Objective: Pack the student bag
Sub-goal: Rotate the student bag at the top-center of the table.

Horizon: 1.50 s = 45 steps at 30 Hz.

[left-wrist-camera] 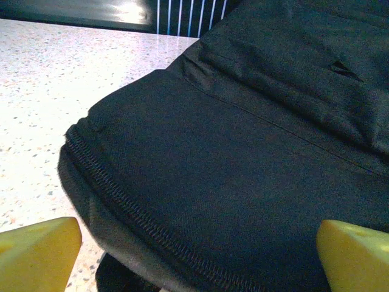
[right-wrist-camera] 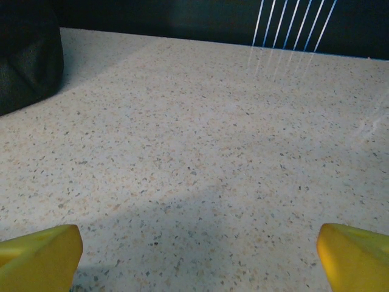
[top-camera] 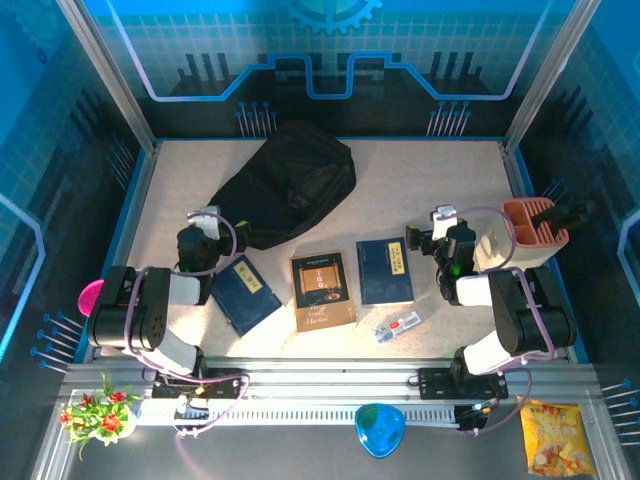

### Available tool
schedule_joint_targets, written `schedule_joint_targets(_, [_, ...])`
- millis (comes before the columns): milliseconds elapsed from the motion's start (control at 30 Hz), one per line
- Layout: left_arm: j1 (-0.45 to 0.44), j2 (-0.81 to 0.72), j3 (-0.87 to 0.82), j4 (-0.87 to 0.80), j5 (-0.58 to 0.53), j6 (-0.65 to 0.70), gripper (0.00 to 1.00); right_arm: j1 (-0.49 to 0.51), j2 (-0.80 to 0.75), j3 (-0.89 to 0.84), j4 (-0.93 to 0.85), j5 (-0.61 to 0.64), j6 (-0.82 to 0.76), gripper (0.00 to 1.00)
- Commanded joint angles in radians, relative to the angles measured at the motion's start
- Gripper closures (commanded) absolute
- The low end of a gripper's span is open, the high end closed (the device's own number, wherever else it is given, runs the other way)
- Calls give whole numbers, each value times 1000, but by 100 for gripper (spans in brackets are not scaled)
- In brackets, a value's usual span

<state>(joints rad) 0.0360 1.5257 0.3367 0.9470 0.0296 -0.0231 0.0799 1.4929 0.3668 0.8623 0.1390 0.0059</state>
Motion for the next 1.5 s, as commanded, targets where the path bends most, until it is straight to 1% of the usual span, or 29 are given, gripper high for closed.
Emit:
schedule_joint_targets(0, [-8, -119, -32, -10, -47, 2, 1, 25, -126, 39, -115, 30, -32, 0])
schedule_joint_targets(67, [-8, -205, -13, -112, -54, 2, 1, 57, -187, 74, -220, 73, -45, 0])
schedule_joint_targets(100, [-10, -246, 2, -167, -65, -5, 1, 73, -218, 99, -277, 96, -19, 0])
schedule_joint_targets(167, [-12, -307, 27, -241, -94, -42, 1, 89, -262, 160, -423, 100, 85, 0])
schedule_joint_targets(233, [-12, -357, 59, -330, -109, -96, 1, 99, -281, 271, -660, 107, 248, 0])
schedule_joint_targets(267, [-12, -378, 79, -376, -109, -124, 1, 102, -275, 318, -750, 97, 316, 0])
schedule_joint_targets(400, [-11, -424, 171, -588, -123, -300, 1, 124, -195, 469, -928, -69, 466, 0])
schedule_joint_targets(467, [-11, -420, 225, -673, -99, -358, 1, 154, -142, 544, -996, -123, 523, 0])
schedule_joint_targets(533, [-12, -415, 276, -741, -63, -402, 1, 193, -85, 591, -1017, -169, 584, 0])
schedule_joint_targets(600, [-11, -408, 317, -787, -20, -431, 1, 223, -26, 627, -1001, -233, 648, 0])
schedule_joint_targets(700, [-11, -382, 364, -829, 97, -415, 1, 273, 69, 671, -933, -322, 753, 0])
schedule_joint_targets(733, [-11, -372, 375, -837, 123, -415, 1, 293, 97, 686, -909, -338, 776, 2])
schedule_joint_targets(833, [-13, -334, 394, -842, 215, -415, 1, 360, 202, 755, -861, -357, 837, 6])
schedule_joint_targets(1033, [-26, -261, 417, -850, 311, -418, 1, 445, 400, 907, -866, -364, 905, 13])
schedule_joint_targets(1167, [-47, -190, 459, -916, 304, -398, 2, 463, 500, 984, -878, -377, 915, 21])
schedule_joint_targets(1267, [-76, -116, 482, -947, 318, -403, 4, 457, 547, 1014, -900, -372, 900, 33])
schedule_joint_targets(1333, [-99, -72, 489, -947, 329, -416, 6, 440, 562, 1020, -920, -352, 879, 40])
schedule_joint_targets(1467, [-160, 9, 488, -926, 331, -447, 7, 380, 588, 1041, -965, -334, 805, 49])
